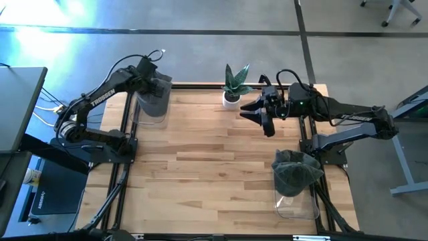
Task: Pick & Place hat
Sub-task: Put the gray cap into the top transparent bin, then return to Home Position
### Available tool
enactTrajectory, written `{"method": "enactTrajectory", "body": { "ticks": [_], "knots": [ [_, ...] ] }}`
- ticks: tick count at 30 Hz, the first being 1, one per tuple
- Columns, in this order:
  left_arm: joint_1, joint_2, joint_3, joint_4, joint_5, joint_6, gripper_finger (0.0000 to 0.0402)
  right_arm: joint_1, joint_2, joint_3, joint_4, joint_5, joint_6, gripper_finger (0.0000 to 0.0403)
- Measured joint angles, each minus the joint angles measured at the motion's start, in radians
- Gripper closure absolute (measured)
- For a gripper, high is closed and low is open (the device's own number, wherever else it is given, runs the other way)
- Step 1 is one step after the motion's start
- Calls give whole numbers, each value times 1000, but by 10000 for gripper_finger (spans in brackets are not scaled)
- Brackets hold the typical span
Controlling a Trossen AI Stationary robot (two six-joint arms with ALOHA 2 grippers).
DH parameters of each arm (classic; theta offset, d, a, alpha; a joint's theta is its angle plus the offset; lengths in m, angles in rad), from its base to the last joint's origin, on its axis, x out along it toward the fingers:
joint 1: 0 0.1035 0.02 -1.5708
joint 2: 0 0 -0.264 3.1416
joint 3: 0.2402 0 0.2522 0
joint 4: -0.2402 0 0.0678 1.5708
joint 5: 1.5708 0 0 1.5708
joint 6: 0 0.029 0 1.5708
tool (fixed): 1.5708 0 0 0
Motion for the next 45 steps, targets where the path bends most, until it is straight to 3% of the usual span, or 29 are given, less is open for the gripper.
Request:
{"method": "enactTrajectory", "body": {
  "ticks": [9,18,25,32,39,45],
  "knots": [
    [0,-6,6,13,-21,-12,236,0,0,0,0,-4,16,261],
    [-41,-138,101,-63,206,-50,236,0,-102,0,-69,-4,-52,272],
    [-138,-247,119,-18,288,-104,236,-1,-260,-6,-227,-10,-99,313],
    [-315,-268,119,71,354,-103,236,0,-457,-217,-149,-95,-16,393],
    [-445,-248,119,96,250,-155,236,79,-680,-485,79,-54,112,399],
    [-481,-248,119,94,228,-213,236,236,-740,-656,134,48,189,401]
  ]
}}
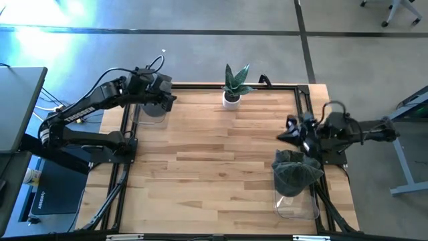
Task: Pick & Place hat
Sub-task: Return to Home Position
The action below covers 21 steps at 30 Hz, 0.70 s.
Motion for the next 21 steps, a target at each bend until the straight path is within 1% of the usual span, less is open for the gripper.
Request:
{"method": "enactTrajectory", "body": {
  "ticks": [4,6,8,10,13,16,19,21],
  "knots": [
    [-7,0,0,0,-1,-39,236,122,-8,-107,129,75,-71,400],
    [-7,0,0,0,-2,-57,236,161,-26,-167,192,128,-116,401],
    [-6,0,0,1,-2,-70,236,176,-55,-231,277,171,-160,401],
    [-6,0,0,1,-2,-77,236,168,-94,-290,362,205,-205,402],
    [-6,0,0,3,-2,-78,236,134,-165,-359,431,215,-243,402],
    [-6,0,0,23,-2,-89,236,90,-247,-411,432,193,-249,402],
    [-6,0,0,73,5,-93,236,59,-343,-434,402,165,-278,402],
    [-6,0,0,89,14,-95,236,45,-348,-434,351,162,-303,402]
  ]
}}
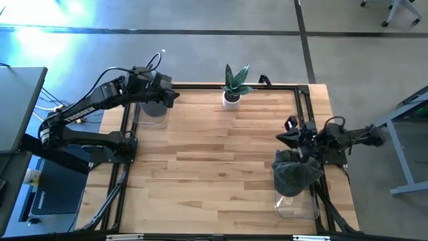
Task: Pick & Place hat
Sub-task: Return to Home Position
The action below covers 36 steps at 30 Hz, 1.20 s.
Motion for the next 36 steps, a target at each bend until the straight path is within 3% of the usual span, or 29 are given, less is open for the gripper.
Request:
{"method": "enactTrajectory", "body": {
  "ticks": [6,13,19,30,33,36],
  "knots": [
    [2,0,0,15,22,-10,236,-23,0,-1,-187,22,-46,403],
    [2,0,0,14,22,-10,236,-76,0,-43,-216,48,-19,403],
    [2,0,0,14,23,-6,236,-140,3,-43,-234,-12,-56,403],
    [2,-1,0,18,134,142,238,-198,8,-43,-245,-67,-155,402],
    [2,-19,0,25,202,212,260,-198,8,-44,-244,-67,-159,401],
    [2,-50,-10,33,209,281,310,-198,8,-44,-244,-67,-144,396]
  ]
}}
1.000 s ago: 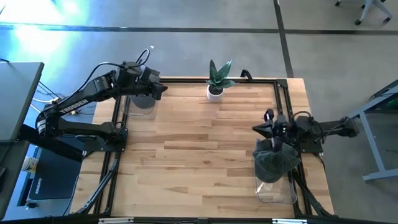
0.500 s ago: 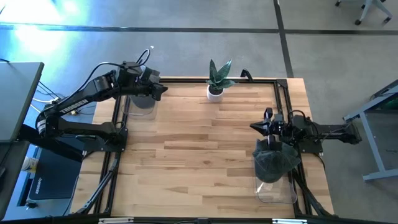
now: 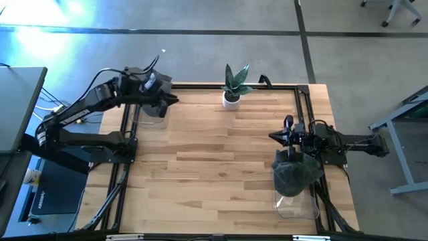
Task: Pick & Place hat
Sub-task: Return to Home Position
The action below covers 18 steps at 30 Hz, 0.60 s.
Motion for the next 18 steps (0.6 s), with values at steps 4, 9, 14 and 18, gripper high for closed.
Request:
{"method": "enactTrajectory", "body": {
  "ticks": [4,9,14,18],
  "knots": [
    [0,-84,-86,29,-5,50,389,0,0,0,0,0,1,392],
    [0,-270,-280,134,-31,51,392,0,0,0,1,0,1,391],
    [0,-471,-493,246,-38,5,398,0,0,0,1,0,1,391],
    [0,-573,-627,254,-36,-77,399,0,0,0,1,0,1,391]
  ]
}}
